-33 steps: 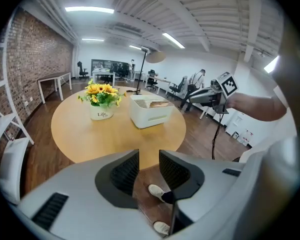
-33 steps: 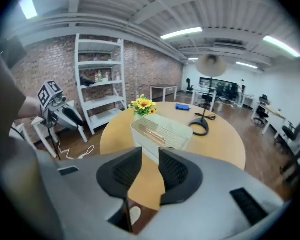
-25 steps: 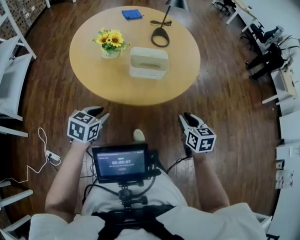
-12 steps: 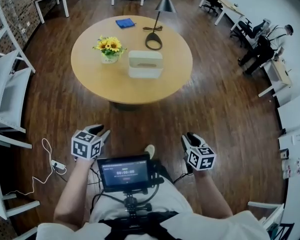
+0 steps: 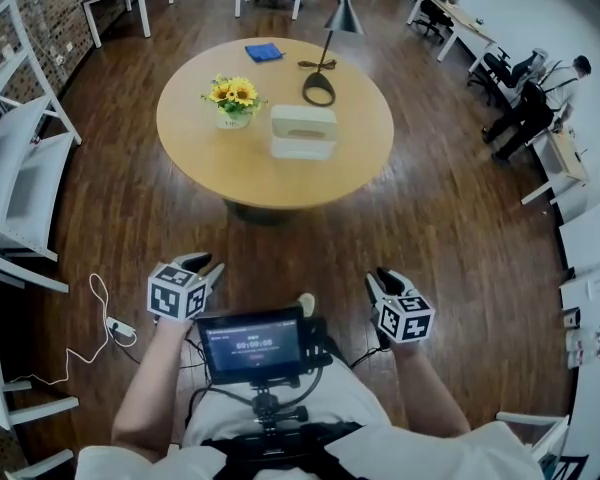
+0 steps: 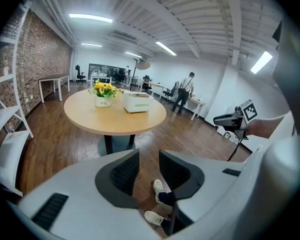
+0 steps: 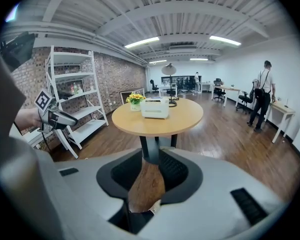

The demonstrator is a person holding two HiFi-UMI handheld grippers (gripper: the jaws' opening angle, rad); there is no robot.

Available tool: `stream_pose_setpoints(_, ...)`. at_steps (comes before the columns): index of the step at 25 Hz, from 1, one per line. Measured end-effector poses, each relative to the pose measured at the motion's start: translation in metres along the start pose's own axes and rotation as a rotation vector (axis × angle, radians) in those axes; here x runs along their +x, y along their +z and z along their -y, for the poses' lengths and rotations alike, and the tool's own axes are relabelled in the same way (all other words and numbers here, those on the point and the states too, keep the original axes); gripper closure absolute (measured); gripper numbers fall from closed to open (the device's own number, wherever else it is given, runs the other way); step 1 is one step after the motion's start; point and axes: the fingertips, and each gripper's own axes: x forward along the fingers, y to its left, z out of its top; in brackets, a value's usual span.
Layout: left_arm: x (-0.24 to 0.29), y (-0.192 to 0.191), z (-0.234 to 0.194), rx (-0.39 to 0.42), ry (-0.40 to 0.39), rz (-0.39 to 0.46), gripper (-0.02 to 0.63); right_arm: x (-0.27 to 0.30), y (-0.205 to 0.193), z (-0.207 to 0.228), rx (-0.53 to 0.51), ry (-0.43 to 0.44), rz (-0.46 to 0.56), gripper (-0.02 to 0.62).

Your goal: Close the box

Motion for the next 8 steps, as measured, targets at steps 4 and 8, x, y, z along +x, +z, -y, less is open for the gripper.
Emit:
stream_pose_setpoints(4, -0.0058, 0.0016, -0.0005, -0.001, 0.003, 0.006, 0.476, -0.0006, 0.0069, -0.0032, -0.008, 0.005, 0.014, 0.483)
stream_pose_setpoints(8, -0.0083, -0.0003, -0.0047, -0.004, 0.007, 0.004, 0.476, 0.0024, 0.008, -0.009, -0.007, 0.011, 0.014, 0.483)
